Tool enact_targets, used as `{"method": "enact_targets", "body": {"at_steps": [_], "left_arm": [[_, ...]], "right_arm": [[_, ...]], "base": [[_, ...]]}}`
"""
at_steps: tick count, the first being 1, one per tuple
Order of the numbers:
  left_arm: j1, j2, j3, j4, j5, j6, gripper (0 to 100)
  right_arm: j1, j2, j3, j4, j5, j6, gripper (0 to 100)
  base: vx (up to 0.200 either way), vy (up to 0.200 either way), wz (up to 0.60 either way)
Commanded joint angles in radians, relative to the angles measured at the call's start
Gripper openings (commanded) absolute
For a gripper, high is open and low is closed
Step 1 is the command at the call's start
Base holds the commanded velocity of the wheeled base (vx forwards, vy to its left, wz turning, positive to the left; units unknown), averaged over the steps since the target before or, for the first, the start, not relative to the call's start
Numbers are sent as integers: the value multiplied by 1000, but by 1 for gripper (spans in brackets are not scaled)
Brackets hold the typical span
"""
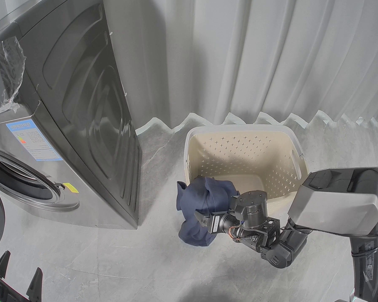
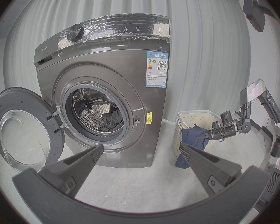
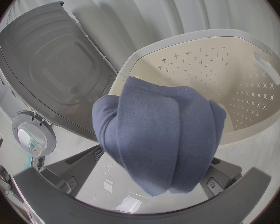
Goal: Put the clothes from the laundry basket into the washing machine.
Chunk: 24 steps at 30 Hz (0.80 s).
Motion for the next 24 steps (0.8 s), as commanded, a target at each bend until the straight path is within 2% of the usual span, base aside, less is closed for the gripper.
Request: {"method": "enact_targets", "body": {"at_steps": [1,8,14,17,20,24], "left_arm": [[0,-9,16,0,0,-1,100],[0,-9,16,0,0,-1,100],[0,-9,16,0,2,-6,100],[0,-9,16,0,2,-6,100],[0,-9,16,0,2,-4,100],[0,-9,16,0,-1,7,100]], "right_arm": [[-1,25,0,-12,-4,-2,0],[13,-13,25,-16,-4,-1,0],[74,-217,223,-115,51,-16,0],[96,-343,321,-139,63,-42,0],[116,-470,415,-144,94,-61,0],[143,-635,488,-161,123,-88,0]], "base": [[0,0,0],[0,0,0],[0,0,0],[0,0,0],[0,0,0],[0,0,0]]}}
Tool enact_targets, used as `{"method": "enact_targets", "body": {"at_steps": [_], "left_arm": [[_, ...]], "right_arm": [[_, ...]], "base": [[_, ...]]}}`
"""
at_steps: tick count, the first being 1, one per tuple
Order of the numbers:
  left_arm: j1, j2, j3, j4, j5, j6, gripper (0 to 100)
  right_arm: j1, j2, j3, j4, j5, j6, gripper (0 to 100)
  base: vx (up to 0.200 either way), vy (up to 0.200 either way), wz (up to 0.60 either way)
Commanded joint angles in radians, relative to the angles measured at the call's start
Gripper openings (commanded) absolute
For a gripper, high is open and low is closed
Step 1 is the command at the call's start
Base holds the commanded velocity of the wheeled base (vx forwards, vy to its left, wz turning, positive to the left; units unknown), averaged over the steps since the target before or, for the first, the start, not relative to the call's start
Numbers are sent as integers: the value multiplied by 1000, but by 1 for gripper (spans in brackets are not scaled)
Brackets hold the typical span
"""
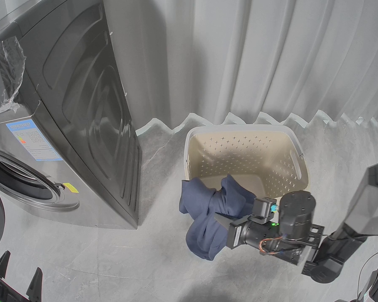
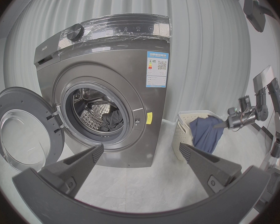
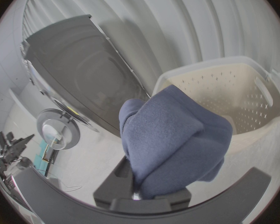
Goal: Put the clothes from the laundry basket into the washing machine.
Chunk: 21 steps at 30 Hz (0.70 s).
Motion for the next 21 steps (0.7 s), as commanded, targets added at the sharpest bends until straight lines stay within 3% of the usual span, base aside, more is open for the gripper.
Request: {"method": "enact_targets", "body": {"at_steps": [1,5,8,17,21], "left_arm": [[0,-10,16,0,-2,12,100],[0,-10,16,0,-2,14,100],[0,-10,16,0,-2,12,100],[0,-9,16,0,-4,12,100],[0,-9,16,0,-4,11,100]], "right_arm": [[61,-339,157,-31,55,-48,0],[67,-438,169,-14,64,-80,0],[55,-469,165,5,68,-140,0],[63,-463,189,-8,76,-149,0],[61,-466,180,-9,76,-149,0]], "base": [[0,0,0],[0,0,0],[0,0,0],[0,0,0],[-200,0,0]]}}
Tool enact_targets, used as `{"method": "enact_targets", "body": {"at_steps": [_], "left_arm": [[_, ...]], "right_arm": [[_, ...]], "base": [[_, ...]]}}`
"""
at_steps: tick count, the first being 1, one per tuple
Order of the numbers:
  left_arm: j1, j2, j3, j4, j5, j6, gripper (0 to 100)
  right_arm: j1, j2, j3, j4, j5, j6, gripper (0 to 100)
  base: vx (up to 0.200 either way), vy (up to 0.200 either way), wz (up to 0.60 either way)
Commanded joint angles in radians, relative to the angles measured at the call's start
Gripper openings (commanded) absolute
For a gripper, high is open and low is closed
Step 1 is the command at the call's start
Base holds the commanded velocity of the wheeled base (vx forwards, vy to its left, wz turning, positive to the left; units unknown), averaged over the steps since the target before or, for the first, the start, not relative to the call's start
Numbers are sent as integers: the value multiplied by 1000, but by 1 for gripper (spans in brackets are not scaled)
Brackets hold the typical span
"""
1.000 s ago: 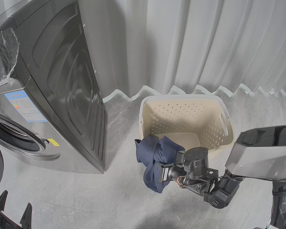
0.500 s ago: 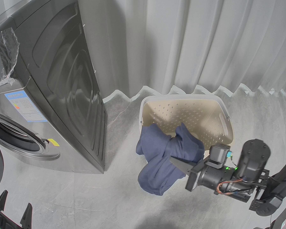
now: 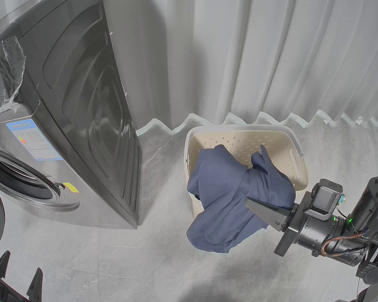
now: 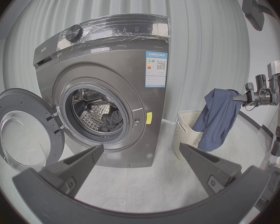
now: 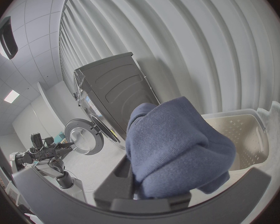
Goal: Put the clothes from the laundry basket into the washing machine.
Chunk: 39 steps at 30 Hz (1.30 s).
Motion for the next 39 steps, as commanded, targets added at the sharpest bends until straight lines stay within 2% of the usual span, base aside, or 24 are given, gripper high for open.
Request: {"method": "enact_targets", "body": {"at_steps": [1,17,26,39], "left_arm": [[0,-9,16,0,0,-2,100],[0,-9,16,2,-3,-2,100],[0,-9,16,2,-3,-4,100],[-1,-9,16,2,-3,-8,100]], "right_arm": [[3,-17,-2,-1,0,0,0],[-5,-18,-13,-3,3,1,0],[0,-20,-13,-4,3,1,0],[6,-11,-14,-34,0,6,0]], "base": [[-200,0,0],[-200,0,0],[0,0,0],[0,200,0]]}}
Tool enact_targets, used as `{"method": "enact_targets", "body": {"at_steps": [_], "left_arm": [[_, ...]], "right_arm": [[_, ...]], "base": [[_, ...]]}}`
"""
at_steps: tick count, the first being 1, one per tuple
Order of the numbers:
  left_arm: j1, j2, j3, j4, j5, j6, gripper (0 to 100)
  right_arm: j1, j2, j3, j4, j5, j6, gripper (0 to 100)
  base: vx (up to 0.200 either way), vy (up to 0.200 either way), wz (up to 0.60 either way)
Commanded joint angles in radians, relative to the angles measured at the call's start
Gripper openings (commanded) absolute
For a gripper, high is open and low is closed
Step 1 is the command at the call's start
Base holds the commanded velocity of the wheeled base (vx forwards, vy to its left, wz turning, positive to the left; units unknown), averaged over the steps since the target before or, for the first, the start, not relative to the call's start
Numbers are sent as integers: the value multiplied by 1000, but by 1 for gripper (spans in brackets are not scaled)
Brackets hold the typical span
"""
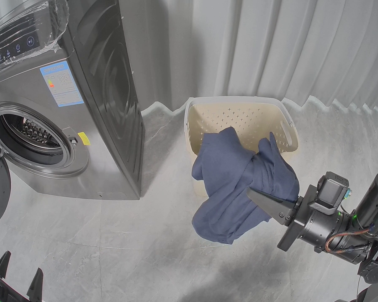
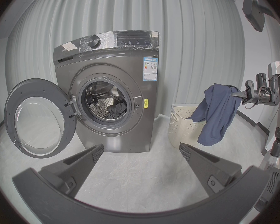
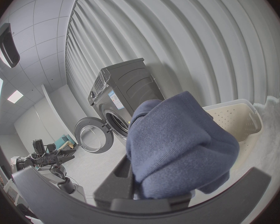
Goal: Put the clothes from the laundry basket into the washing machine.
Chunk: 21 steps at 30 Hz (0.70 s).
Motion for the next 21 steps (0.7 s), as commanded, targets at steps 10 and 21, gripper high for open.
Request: {"method": "enact_targets", "body": {"at_steps": [10,21], "left_arm": [[-1,-7,15,0,2,-3,100],[-1,-7,15,0,2,-3,100]], "right_arm": [[8,5,-2,0,-3,-1,0],[7,7,-5,0,-1,-1,0]], "base": [[0,100,0],[0,73,0]]}}
